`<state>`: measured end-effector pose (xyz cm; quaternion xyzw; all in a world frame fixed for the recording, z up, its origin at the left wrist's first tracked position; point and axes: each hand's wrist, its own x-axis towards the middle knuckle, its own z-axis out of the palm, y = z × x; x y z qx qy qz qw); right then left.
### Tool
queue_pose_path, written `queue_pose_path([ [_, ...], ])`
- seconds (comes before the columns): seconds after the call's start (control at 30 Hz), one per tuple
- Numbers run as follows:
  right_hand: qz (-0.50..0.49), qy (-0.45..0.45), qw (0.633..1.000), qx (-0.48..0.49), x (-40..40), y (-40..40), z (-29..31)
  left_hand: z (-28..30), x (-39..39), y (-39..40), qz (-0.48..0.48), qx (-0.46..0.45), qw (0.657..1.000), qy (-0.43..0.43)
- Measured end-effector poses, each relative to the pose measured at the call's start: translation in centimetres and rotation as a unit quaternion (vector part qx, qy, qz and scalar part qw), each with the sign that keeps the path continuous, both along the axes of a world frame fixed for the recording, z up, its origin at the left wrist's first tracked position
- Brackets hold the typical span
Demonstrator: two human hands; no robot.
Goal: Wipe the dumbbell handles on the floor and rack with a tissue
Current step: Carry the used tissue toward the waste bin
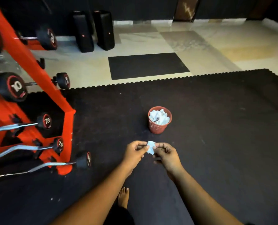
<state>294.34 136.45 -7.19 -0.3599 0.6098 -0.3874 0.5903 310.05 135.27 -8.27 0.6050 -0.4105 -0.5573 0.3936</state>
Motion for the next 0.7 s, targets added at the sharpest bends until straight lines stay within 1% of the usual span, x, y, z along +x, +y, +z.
queue_pose_path([
  [0.13,-0.039,0.002,0.999,0.031,0.2,-6.8,-0.4,-0.8,0.4,-7.7,-0.035,0.035,0.999,0.003],
  [0.27,-0.056,0.007,0.997,0.044,-0.7,-12.4,-0.6,-0.7,-0.6,-14.3,-0.068,0.05,0.996,-0.013],
  [0.43,-0.07,0.007,0.996,0.061,-3.8,-19.4,-2.1,-2.4,-3.6,-22.6,-0.105,0.073,0.99,-0.052],
  [0.6,-0.086,-0.004,0.992,0.095,-8.7,-28.4,-6.5,-6.2,-8.2,-31.9,-0.104,0.084,0.988,-0.081],
  [0.7,-0.065,-0.021,0.989,0.131,-12.3,-34.8,-10.1,-10.0,-11.6,-38.1,-0.091,0.108,0.984,-0.106],
])
